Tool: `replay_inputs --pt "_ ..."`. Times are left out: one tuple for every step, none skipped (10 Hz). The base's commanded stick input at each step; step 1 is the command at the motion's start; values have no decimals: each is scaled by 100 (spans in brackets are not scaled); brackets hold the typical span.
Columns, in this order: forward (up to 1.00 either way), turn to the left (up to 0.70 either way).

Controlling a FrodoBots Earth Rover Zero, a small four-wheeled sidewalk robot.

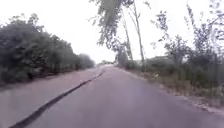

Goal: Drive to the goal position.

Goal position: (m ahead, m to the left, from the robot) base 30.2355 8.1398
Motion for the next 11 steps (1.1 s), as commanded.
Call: replay_inputs --pt "100 0" --pt "100 0" --pt "100 0" --pt "100 0" --pt "100 0" --pt "100 0" --pt "100 0" --pt "100 0" --pt "100 0" --pt "100 0" --pt "100 0"
